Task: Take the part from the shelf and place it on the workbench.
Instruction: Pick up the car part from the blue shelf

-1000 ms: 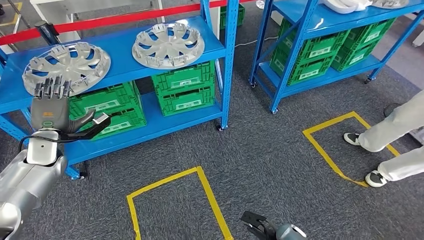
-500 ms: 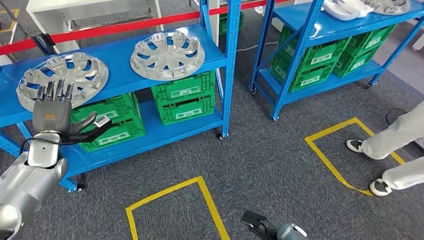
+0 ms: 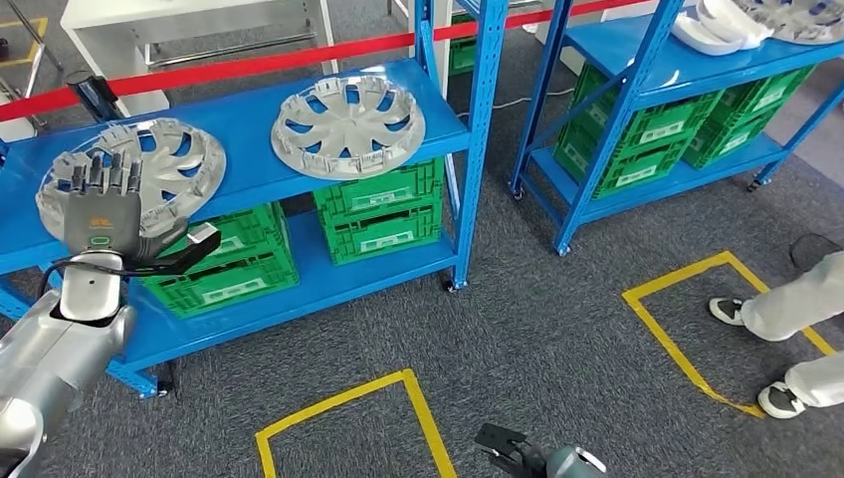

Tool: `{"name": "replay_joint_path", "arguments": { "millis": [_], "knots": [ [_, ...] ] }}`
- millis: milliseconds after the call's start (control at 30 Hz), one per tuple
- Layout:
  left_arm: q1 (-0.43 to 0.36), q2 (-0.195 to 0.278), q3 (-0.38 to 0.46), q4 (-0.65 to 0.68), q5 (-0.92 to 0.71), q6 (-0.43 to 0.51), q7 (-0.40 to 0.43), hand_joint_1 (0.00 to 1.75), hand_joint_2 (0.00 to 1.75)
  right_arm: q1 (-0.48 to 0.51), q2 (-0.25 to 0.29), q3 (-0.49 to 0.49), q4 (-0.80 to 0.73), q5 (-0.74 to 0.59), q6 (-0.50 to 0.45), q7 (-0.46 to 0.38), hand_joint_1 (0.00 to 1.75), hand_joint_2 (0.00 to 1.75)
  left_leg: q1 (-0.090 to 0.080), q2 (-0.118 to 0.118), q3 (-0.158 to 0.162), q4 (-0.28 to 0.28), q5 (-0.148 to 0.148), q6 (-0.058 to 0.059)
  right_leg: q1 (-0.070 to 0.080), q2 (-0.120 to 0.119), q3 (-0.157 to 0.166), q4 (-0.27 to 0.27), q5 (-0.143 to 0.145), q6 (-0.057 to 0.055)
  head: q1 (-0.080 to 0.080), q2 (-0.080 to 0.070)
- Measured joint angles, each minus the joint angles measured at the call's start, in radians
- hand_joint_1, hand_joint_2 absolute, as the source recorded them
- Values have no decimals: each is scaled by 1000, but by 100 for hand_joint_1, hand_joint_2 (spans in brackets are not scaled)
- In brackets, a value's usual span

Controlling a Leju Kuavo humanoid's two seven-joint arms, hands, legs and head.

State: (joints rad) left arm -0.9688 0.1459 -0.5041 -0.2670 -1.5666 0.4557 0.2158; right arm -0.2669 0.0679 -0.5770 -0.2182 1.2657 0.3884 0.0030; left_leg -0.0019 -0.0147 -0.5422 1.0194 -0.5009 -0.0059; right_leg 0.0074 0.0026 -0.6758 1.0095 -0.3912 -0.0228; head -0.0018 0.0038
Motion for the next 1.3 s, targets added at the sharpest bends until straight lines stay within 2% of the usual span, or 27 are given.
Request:
{"name": "replay_joint_path", "arguments": {
  "millis": [67, 100, 167, 200, 233, 267, 300, 333, 400, 433, 467, 567, 633, 667, 733, 767, 800, 833, 900, 967, 1033, 1100, 1133, 1167, 1233, 1267, 1300],
  "knots": [
    [-16, 3, -7, -1, 0, -18, 9, 0, 0, -5, 0, 2, 0, 0, 3, -1, 0, 0, 0, 0, -6, 25, 4, -10, -5, 0, 18, -6, -2, -11, 0, 0],
    [-23, 5, -10, -1, 0, -22, 12, 0, 0, -7, 0, 2, 0, 0, 4, -1, 0, 0, 0, 2, -22, 58, 6, -14, -7, 0, 29, -8, -8, -17, -2, 0],
    [-33, 9, -14, 1, 0, -35, 22, 0, 0, -11, -1, 3, 0, -1, 2, -3, 0, 0, 4, 5, -86, 164, -13, -24, -11, 2, 51, -10, -21, -26, -4, 0],
    [-36, 11, -16, 2, 0, -44, 29, 0, 0, -12, -1, 4, 0, -2, 1, -3, 0, 0, 5, 6, -126, 219, -38, -29, -11, 3, 59, -10, -29, -27, -5, 0],
    [-39, 14, -18, 4, 0, -55, 37, 0, 0, -11, -1, 5, 0, -4, 1, -3, 0, 0, 7, 7, -161, 259, -64, -33, -13, 5, 67, -9, -37, -27, -4, 0],
    [-41, 17, -19, 6, 0, -64, 42, 0, 0, -10, -1, 7, 0, -6, 2, -3, 0, 0, 9, 8, -184, 275, -81, -36, -14, 7, 75, -7, -46, -25, -4, 0],
    [-45, 20, -20, 7, 0, -71, 45, 0, 0, -9, -1, 8, 0, -7, 3, -2, 0, 0, 10, 9, -192, 259, -75, -38, -15, 8, 85, -4, -56, -23, -4, 0],
    [-50, 23, -20, 8, 0, -76, 47, 0, 0, -8, -1, 8, 0, -7, 4, -1, 0, 0, 12, 9, -184, 212, -44, -40, -17, 9, 95, -1, -67, -19, -4, 0],
    [-62, 28, -21, 10, 1, -81, 48, 0, 0, -7, -1, 9, 0, -7, 5, 1, 0, 0, 15, 12, -148, 81, 55, -40, -18, 9, 114, 8, -89, -9, -5, 0],
    [-68, 29, -22, 12, 2, -84, 48, 0, 0, -7, -1, 9, 0, -8, 4, 2, 0, 0, 15, 13, -135, 36, 82, -35, -18, 10, 119, 11, -99, -3, -5, 0],
    [-71, 30, -24, 14, 2, -86, 48, 0, 0, -8, -1, 9, 0, -8, 3, 3, 0, 0, 14, 14, -127, 12, 99, -28, -17, 10, 122, 13, -106, 4, -5, 0],
    [-76, 30, -29, 16, 1, -97, 52, 0, 0, -5, -3, 9, 0, -10, 5, 5, 0, 0, 14, 11, -115, 10, 100, -4, -14, 9, 122, 28, -111, 20, -5, 0],
    [-84, 27, -34, 17, 0, -109, 60, 0, 0, -3, -5, 9, 0, -13, 7, 2, 0, 0, 17, 9, -103, 9, 92, 7, -15, 5, 88, 92, -117, 27, -5, 0],
    [-87, 26, -36, 17, -1, -116, 65, 0, 0, -2, -5, 9, 0, -14, 7, 1, 0, 0, 16, 9, -99, 9, 88, 12, -16, 3, 52, 148, -132, 30, -4, 0],
    [-89, 25, -45, 20, -2, -134, 75, 0, 0, 1, -5, 9, 0, -15, 6, -1, 0, 0, 13, 7, -92, 9, 77, 18, -15, 2, -30, 263, -179, 33, -4, 0],
    [-88, 25, -51, 22, -2, -143, 79, 0, 0, 3, -5, 9, 0, -15, 7, -1, 0, 0, 11, 6, -88, 9, 71, 20, -15, 2, -62, 296, -193, 32, -4, 0],
    [-87, 25, -58, 24, -2, -152, 83, 0, 0, 5, -5, 9, 0, -15, 7, -2, 0, 0, 8, 5, -82, 10, 65, 21, -13, 2, -79, 296, -186, 29, -4, 0],
    [-86, 25, -64, 25, -2, -159, 86, 0, 0, 5, -5, 9, 0, -15, 8, -3, 0, 0, 5, 4, -74, 10, 59, 21, -10, 2, -78, 263, -156, 23, -4, 0],
    [-87, 25, -73, 27, -2, -180, 97, 0, 0, 4, -6, 9, 0, -15, 8, -4, 0, 0, -1, 3, -56, 9, 47, 20, 0, 1, -31, 127, -63, 2, -5, 0],
    [-90, 29, -82, 32, -1, -217, 114, 0, 0, -1, -8, 9, 0, -15, 9, -4, 0, 0, -3, 3, -46, 5, 37, 14, 11, 0, 9, 29, -31, -16, -4, 0],
    [-88, 36, -87, 35, 1, -250, 127, 0, 0, -4, -8, 10, 0, -14, 10, -3, 0, 0, -3, 2, -40, 8, 39, 1, 14, 0, 24, 3, -34, -22, -3, 0],
    [-85, 43, -89, 36, 3, -277, 136, 0, 0, -4, -8, 10, 0, -15, 10, -3, 0, 0, -3, 4, -40, 24, 34, -12, 8, 0, 45, -10, -22, -29, -3, 0],
    [-86, 47, -90, 37, 3, -296, 141, 0, 0, -6, -8, 10, 0, -15, 10, -3, 0, 0, -2, 5, -48, 43, 20, -17, 6, 0, 55, -13, -21, -32, -4, 0],
    [-87, 52, -91, 39, 5, -318, 147, 0, 0, -7, -8, 10, 0, -15, 9, -3, 0, 0, 0, 6, -67, 80, -1, -22, 3, 1, 63, -16, -22, -35, -6, 0],
    [-83, 60, -92, 43, 12, -349, 154, 0, 0, -7, -8, 10, 0, -16, 7, -3, 0, 0, 3, 8, -130, 192, -51, -31, 2, 2, 68, -16, -27, -39, -7, 0],
    [-78, 62, -92, 45, 16, -356, 155, 0, 0, -5, -7, 10, 0, -16, 6, -2, 0, 0, 6, 8, -163, 238, -65, -36, 1, 2, 69, -14, -31, -39, -7, 0],
    [-72, 63, -92, 45, 20, -360, 155, 0, 0, -3, -7, 10, 0, -17, 6, -1, 0, 0, 8, 8, -183, 257, -64, -39, -1, 2, 70, -11, -35, -38, -7, 0]
  ]
}}
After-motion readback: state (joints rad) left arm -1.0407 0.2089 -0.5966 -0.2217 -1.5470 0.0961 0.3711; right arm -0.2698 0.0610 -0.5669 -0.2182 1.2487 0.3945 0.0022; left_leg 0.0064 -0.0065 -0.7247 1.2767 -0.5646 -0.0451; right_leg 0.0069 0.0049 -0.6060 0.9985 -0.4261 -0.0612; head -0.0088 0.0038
